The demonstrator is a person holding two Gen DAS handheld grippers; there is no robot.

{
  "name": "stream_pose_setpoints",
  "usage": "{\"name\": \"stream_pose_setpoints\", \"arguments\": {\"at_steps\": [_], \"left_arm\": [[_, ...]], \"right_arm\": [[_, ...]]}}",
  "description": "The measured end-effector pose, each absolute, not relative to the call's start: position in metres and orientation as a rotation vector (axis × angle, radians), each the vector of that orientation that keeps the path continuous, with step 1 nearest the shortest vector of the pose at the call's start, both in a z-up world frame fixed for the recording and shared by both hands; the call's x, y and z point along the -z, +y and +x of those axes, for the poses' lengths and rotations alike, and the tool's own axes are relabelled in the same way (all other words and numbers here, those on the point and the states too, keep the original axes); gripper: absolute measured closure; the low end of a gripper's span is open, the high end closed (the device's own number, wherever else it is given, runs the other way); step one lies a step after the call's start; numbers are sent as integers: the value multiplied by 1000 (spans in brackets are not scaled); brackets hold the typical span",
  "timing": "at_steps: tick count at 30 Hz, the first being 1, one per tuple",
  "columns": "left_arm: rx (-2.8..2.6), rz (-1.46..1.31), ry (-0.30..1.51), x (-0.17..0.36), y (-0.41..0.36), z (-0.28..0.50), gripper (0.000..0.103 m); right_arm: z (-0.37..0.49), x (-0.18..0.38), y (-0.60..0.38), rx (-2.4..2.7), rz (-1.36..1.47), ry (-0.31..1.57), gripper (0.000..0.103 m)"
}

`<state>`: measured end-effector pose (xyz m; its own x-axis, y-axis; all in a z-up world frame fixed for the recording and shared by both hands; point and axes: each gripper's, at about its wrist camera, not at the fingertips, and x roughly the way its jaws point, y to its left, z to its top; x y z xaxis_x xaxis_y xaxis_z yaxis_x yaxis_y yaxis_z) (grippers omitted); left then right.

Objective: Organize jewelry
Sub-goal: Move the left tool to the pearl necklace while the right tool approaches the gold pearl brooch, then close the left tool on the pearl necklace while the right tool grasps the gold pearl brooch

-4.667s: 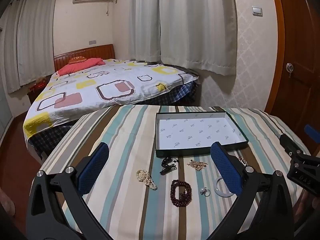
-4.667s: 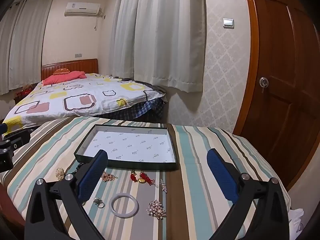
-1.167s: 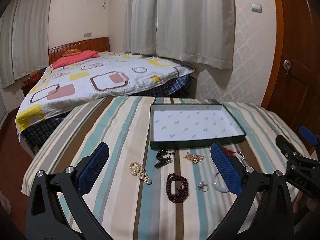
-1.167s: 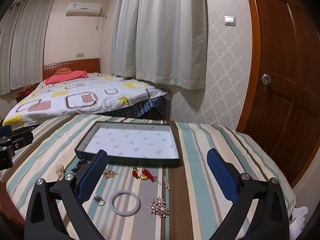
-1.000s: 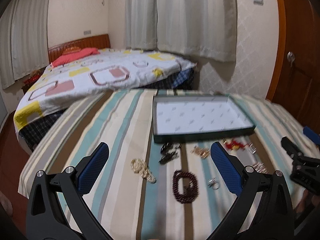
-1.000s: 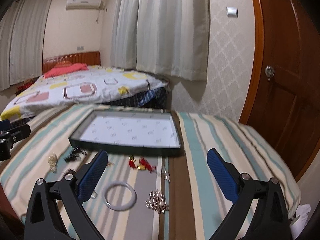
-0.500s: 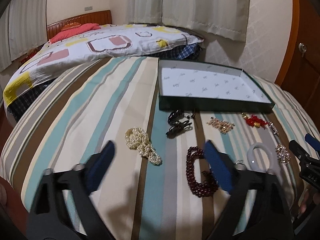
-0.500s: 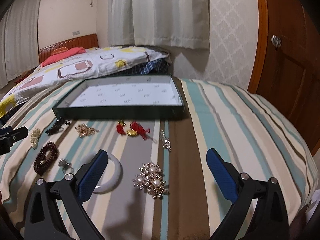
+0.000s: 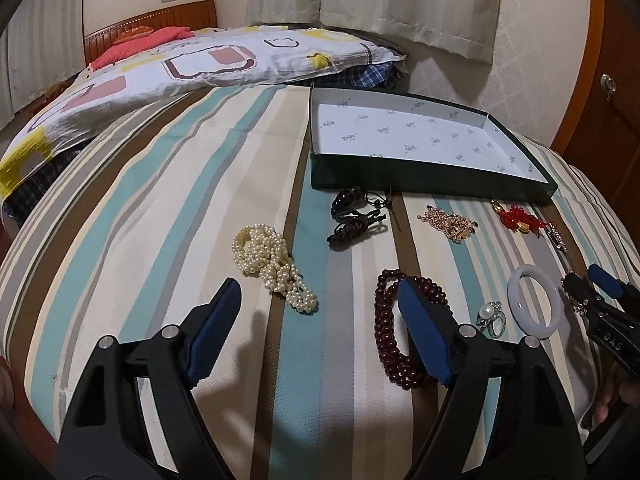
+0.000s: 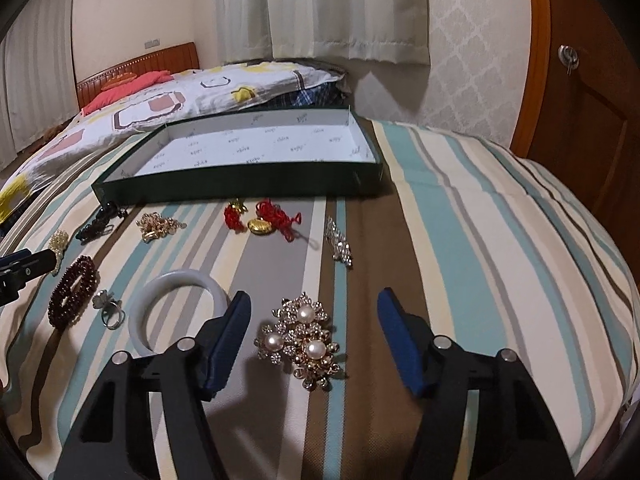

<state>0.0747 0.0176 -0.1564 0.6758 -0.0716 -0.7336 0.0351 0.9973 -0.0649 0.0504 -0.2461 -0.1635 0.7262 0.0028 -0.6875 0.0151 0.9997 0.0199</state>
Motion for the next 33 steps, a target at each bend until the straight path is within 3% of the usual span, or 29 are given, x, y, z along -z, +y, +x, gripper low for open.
{"name": "stream_pose_setpoints", "arguments": {"at_steps": [3, 8, 17, 23, 29, 33], "left_arm": [[66, -46, 829, 157, 16, 74, 24], [66, -42, 835, 159, 14, 74, 24], [82, -39, 845, 159, 10, 72, 27], [69, -66, 867, 163, 18, 79, 40], [36, -90, 889, 166, 29, 96, 42], [21, -91, 898, 170, 33, 104, 53]], "right_arm": [[50, 170, -245, -3, 26, 786, 41], [46, 170, -246, -20, 36, 786, 60], [46, 168, -246, -25, 46, 789, 61], [47, 168, -245, -32, 49, 790, 61], [48, 168, -246, -34, 48, 790, 61], [49, 168, -245, -34, 45, 792, 61]]}}
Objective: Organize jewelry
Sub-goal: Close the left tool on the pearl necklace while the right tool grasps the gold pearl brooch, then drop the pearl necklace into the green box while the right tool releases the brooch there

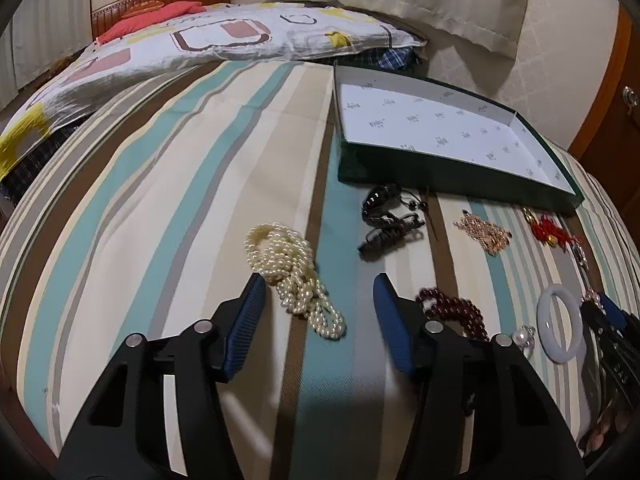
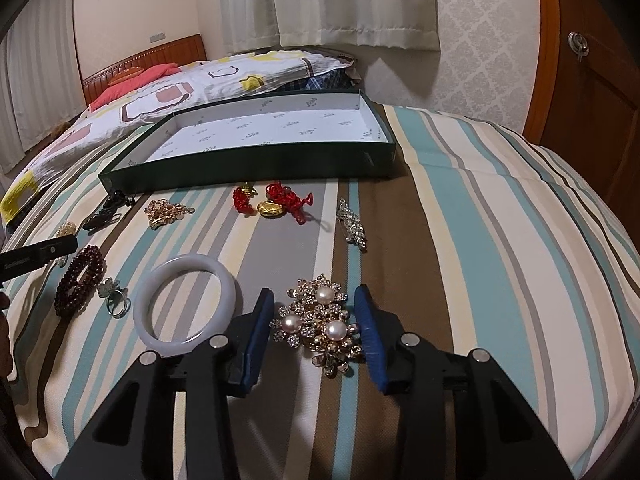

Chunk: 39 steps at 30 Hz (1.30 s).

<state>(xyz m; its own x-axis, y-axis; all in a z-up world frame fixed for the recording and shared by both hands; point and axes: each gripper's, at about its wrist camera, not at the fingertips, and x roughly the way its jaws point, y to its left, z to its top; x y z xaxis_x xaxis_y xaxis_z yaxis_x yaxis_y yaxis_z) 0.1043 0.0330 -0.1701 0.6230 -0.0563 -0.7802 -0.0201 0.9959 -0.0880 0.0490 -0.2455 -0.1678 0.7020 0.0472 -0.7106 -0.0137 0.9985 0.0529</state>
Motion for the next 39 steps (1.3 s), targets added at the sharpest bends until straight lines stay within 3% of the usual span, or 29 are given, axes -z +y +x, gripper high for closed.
{"name": "stream_pose_setpoints", "arguments": {"at_steps": [4, 6, 11, 24, 39], "left_arm": [[10, -42, 900, 171, 32, 109, 67], [1, -16, 898, 171, 32, 109, 81], [23, -36, 894, 170, 36, 107, 89], [45, -57, 867, 162, 34, 96, 89], [97, -69, 761, 117, 22, 85, 89]], "right_arm": [[50, 168, -246, -34, 44, 792, 61], [50, 168, -246, -34, 44, 792, 61], [50, 168, -246, -34, 45, 792, 61], [48, 162, -248, -35, 64, 779, 61], [42, 132, -245, -41, 61, 707, 61]]}}
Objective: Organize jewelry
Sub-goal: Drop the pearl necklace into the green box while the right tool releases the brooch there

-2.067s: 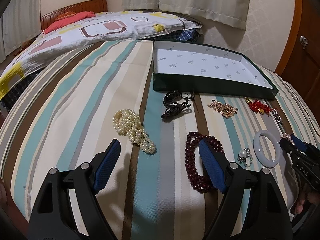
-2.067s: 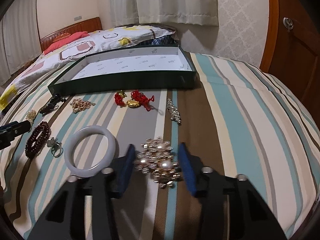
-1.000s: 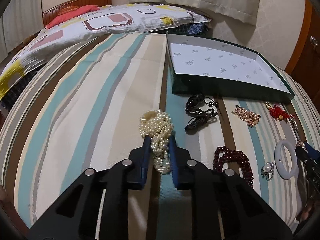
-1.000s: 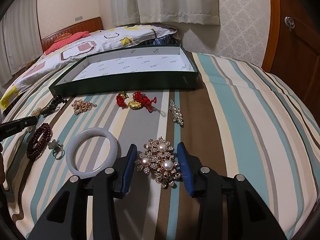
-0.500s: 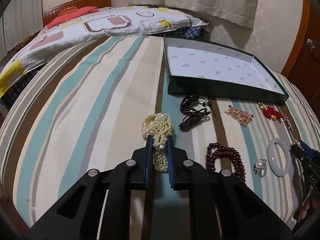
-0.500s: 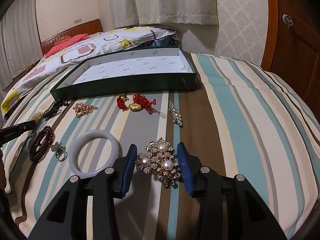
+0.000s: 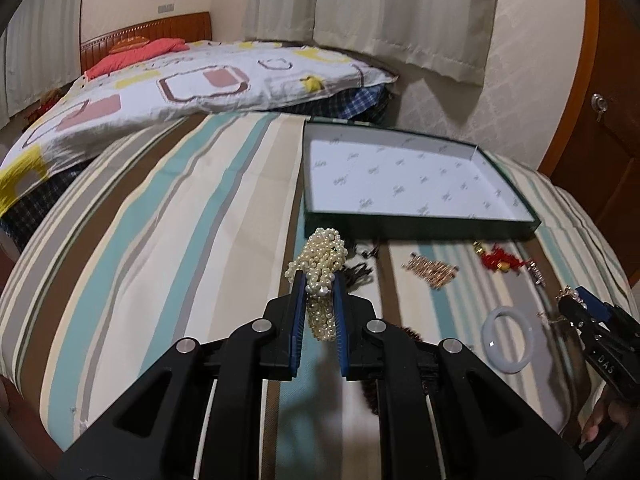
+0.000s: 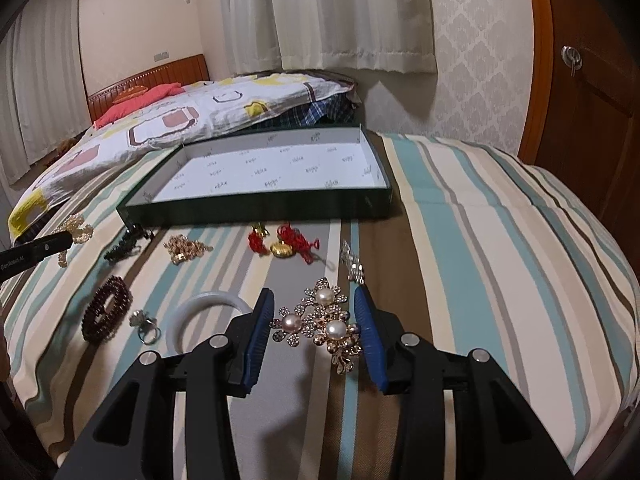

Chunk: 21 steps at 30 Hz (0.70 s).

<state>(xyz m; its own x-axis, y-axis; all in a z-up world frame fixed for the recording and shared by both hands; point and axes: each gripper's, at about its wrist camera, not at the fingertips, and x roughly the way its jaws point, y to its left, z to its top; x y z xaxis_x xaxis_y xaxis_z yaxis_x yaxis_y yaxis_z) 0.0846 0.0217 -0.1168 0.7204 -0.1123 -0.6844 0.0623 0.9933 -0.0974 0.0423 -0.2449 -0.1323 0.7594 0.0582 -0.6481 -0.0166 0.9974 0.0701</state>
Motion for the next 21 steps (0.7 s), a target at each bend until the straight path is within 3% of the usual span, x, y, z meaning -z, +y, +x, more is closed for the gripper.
{"name": "stream_pose_setpoints", "arguments": {"at_steps": [21], "left_arm": [[173, -86, 652, 70, -7, 121, 89]], "right_arm": [[81, 75, -242, -66, 66, 566, 61]]}}
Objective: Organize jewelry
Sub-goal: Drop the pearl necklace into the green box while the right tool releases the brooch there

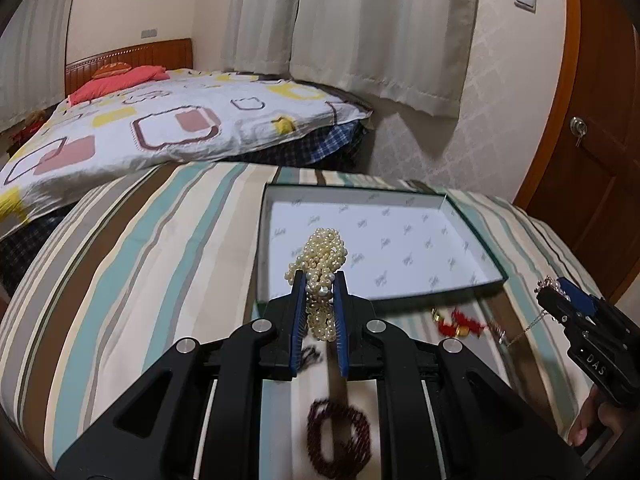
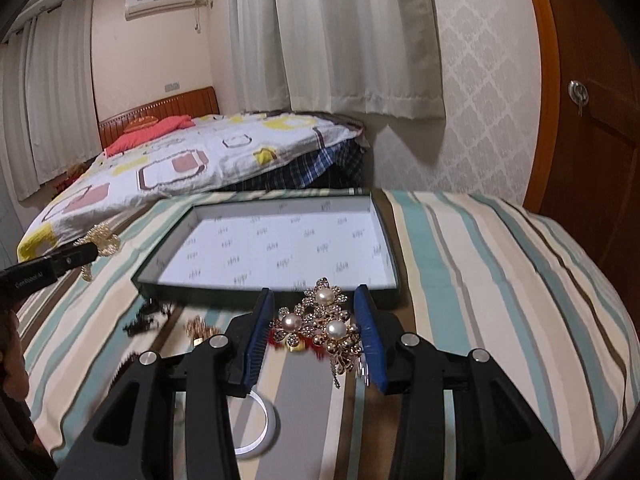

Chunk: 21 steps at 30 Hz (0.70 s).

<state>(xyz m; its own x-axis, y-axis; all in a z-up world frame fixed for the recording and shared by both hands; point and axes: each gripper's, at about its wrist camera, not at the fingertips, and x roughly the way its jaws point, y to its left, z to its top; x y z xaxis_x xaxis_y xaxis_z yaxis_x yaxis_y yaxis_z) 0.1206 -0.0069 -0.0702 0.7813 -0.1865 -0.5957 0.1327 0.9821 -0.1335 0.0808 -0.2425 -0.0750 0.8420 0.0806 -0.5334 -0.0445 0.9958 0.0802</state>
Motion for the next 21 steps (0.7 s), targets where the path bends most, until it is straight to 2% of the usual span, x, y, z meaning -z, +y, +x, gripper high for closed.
{"name": "stream_pose_setpoints", "arguments": {"at_steps": [11, 21], "left_arm": [[209, -91, 619, 60, -36, 188, 89], [208, -71, 801, 127, -56, 237, 89]], "right_arm": [[148, 62, -250, -73, 57, 526, 61], [195, 115, -263, -77, 88, 697, 61]]}}
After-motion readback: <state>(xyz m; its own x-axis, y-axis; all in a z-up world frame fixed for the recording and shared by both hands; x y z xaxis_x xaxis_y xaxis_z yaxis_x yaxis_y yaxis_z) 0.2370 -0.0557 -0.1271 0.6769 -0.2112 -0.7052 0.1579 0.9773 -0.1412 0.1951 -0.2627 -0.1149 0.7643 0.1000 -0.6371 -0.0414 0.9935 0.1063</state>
